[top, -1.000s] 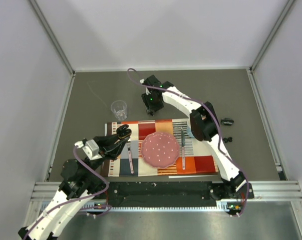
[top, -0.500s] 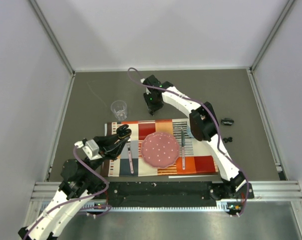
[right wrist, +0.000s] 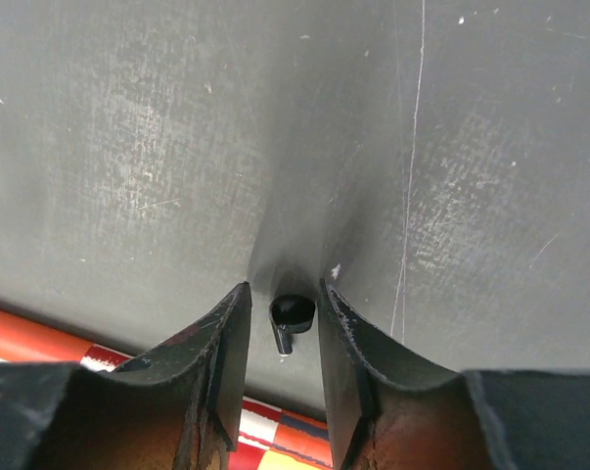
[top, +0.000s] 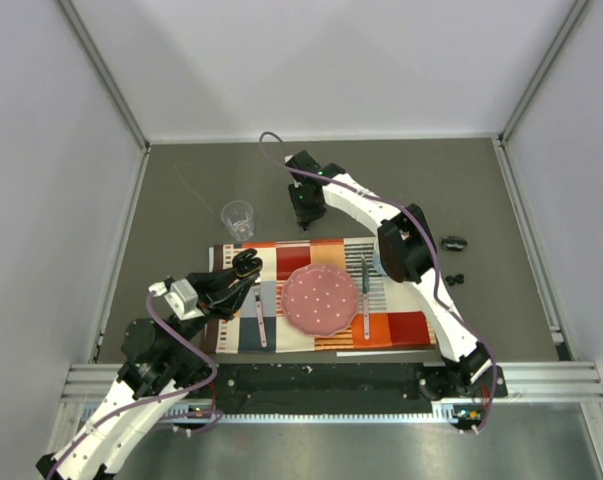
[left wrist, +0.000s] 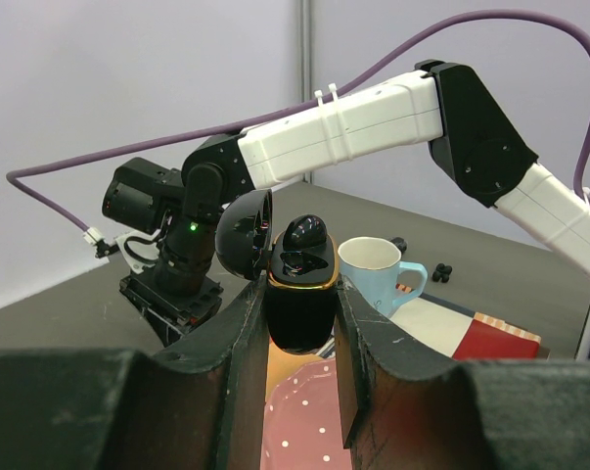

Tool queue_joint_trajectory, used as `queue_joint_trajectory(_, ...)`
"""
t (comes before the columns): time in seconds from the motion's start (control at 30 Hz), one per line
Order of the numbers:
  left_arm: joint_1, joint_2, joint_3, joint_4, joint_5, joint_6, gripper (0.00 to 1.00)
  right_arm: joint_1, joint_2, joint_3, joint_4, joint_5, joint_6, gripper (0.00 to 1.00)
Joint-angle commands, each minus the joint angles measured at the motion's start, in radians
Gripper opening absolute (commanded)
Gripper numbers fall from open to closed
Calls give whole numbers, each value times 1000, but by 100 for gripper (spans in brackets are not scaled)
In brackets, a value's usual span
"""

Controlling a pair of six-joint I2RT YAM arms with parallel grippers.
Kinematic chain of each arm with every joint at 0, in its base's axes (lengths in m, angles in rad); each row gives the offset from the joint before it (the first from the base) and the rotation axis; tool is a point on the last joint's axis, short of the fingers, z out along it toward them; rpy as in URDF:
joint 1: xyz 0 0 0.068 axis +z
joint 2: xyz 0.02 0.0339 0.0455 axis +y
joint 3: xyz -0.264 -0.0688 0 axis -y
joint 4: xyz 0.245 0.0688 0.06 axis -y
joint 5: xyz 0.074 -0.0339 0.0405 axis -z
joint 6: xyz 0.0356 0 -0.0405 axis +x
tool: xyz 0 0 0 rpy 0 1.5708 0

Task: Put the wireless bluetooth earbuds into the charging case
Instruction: Pick up the earbud from the center of the board.

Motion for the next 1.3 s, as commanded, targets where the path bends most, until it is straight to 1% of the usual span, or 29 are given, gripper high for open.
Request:
queue_joint_trajectory(0.0,0,-145,20,34,-15,-1,0,15,-16,-17,-11,23,33,35)
queue_joint_trajectory(0.03,1,-147,20,34,-15,-1,0,16,-19,-25,-13,28,30,36)
queue_joint_trajectory(0.37,1,-147,6,47,-17,-6,0,38,-40,-70,-13,90,-1,36)
queue_joint_trajectory(0.47,0,-147,6,47,-15,-6,0,38,-36,-70,-15,92,-6,35)
queue_joint_trajectory(0.8,0,-147,9,41,-17,-6,0,48,-43,-88,-15,115,-13,34)
queue_joint_trajectory(0.87,0,-147,9,43,-21,-6,0,51,-43,-90,-18,129,-13,37)
queue_joint_trajectory(0.93,0,-147,9,46,-21,-6,0,51,-46,-96,-19,130,-13,38)
queue_joint_trajectory(1.07,0,-149,12,40,-28,-4,0,53,-43,-99,-22,135,-10,37)
queue_joint_trajectory(1.2,0,-147,15,34,-29,-4,0,51,-40,-103,-27,146,-6,32)
queue_joint_trajectory(1.27,0,-147,15,32,-29,-7,0,53,-42,-108,-27,147,-6,31)
